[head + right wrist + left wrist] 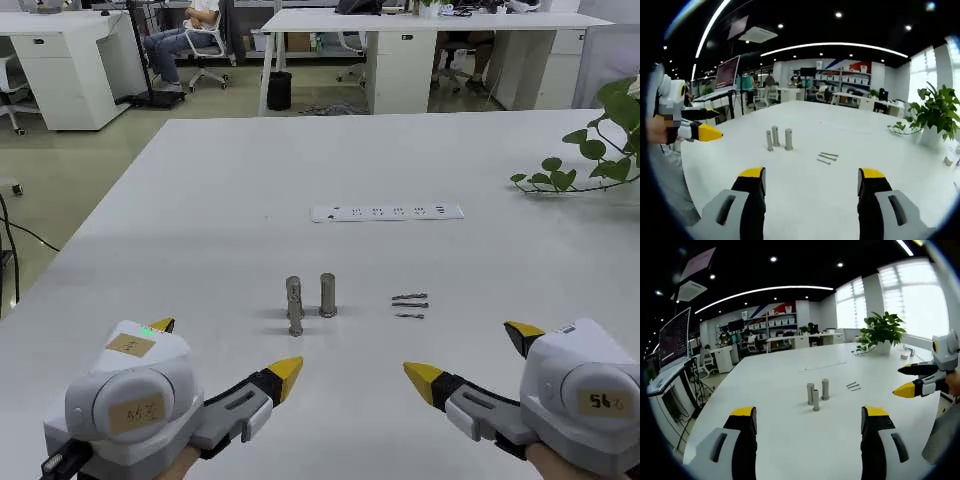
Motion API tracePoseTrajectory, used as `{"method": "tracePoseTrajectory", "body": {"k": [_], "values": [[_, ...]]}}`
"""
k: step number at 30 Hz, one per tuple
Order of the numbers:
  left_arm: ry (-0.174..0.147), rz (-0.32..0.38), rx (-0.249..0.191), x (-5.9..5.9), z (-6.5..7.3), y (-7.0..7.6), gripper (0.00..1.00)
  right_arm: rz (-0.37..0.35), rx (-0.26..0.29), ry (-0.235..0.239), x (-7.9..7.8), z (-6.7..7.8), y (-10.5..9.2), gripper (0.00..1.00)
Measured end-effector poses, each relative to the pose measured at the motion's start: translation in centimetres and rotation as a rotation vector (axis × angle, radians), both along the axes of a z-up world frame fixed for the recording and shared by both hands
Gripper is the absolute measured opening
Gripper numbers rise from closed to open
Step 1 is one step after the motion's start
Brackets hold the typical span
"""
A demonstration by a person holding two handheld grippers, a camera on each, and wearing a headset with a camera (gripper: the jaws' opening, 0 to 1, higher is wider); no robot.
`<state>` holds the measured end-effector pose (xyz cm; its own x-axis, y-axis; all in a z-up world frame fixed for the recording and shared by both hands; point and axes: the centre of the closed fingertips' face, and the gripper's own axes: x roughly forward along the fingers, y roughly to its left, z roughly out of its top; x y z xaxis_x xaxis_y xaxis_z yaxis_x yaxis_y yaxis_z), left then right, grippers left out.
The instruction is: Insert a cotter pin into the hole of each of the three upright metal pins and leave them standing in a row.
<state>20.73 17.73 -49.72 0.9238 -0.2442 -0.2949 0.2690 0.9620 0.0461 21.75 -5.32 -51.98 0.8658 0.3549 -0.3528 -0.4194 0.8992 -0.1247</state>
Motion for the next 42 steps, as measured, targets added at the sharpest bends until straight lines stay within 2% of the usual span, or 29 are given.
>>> {"method": "tracePoseTrajectory", "body": {"k": [4, 7, 11, 20, 23, 32, 42], "values": [[-0.017, -0.006, -0.005, 0.03, 0.34, -0.18, 0.94, -0.005, -0.003, -0.006, 0.03, 0.11, -0.11, 0.79], [-0.017, -0.009, -0.001, 0.03, 0.33, -0.25, 0.94, -0.017, 0.004, -0.007, 0.11, 0.12, -0.33, 0.84], [-0.019, -0.007, 0.002, 0.02, 0.33, -0.30, 0.94, -0.018, 0.024, -0.003, 0.07, 0.10, -0.33, 0.83], [-0.021, -0.006, 0.007, 0.12, 0.35, -0.12, 0.93, -0.007, 0.012, -0.022, 0.23, 0.35, -0.11, 0.87], [-0.019, -0.005, 0.007, 0.11, 0.32, -0.05, 0.92, -0.009, 0.044, -0.013, 0.24, 0.37, 0.01, 0.88], [-0.020, -0.008, 0.017, 0.04, 0.31, -0.05, 0.92, 0.007, 0.012, -0.022, 0.22, 0.36, 0.26, 0.90], [-0.018, -0.020, 0.022, 0.09, 0.21, -0.26, 0.92, 0.015, 0.021, -0.015, 0.09, 0.33, 0.45, 0.88]]}}
